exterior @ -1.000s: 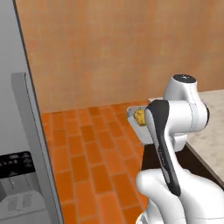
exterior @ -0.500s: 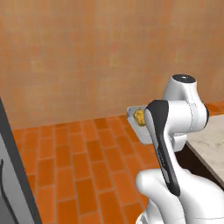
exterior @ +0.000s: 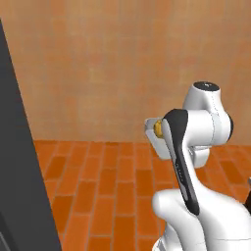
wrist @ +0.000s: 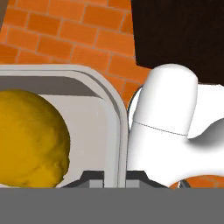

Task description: Take the meat container that has the steak and place it on the second highest rack of the freezer. Then take the vegetable container that has the squash and lemon and place it on the highest rack of the freezer.

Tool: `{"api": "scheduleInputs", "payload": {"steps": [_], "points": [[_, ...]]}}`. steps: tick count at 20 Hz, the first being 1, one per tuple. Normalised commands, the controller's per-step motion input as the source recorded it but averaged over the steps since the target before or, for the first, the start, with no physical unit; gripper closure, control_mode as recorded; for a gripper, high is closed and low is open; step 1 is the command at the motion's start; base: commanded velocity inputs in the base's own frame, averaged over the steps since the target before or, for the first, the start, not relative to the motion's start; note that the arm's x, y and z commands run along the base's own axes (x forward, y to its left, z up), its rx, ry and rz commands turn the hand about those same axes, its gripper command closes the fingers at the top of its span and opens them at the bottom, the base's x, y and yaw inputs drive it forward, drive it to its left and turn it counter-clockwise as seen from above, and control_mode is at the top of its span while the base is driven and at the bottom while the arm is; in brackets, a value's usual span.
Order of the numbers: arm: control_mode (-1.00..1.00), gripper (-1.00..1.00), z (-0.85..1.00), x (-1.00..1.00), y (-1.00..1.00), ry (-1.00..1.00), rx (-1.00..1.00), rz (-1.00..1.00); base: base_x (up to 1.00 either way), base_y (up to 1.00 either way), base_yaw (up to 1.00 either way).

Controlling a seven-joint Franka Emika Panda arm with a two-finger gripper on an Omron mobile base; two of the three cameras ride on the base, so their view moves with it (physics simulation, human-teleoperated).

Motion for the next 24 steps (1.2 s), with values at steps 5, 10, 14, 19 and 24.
{"api": "scheduleInputs", "payload": {"steps": [5, 10, 14, 19, 24], "points": [[1.0, 1.0, 0.0, 0.0, 0.0, 0.0, 0.0, 0.0, 0.3, -0.09, 0.86], [1.0, 1.0, 0.0, 0.0, 0.0, 0.0, 0.0, 0.0, 0.26, -0.12, 0.89], [1.0, 1.0, 0.0, 0.0, 0.0, 0.0, 0.0, 0.0, 0.19, -0.22, 0.88], [1.0, 1.0, 0.0, 0.0, 0.0, 0.0, 0.0, 0.0, 0.17, -0.29, 0.86], [1.0, 1.0, 0.0, 0.0, 0.0, 0.0, 0.0, 0.0, 0.22, -0.3, 0.83]]}}
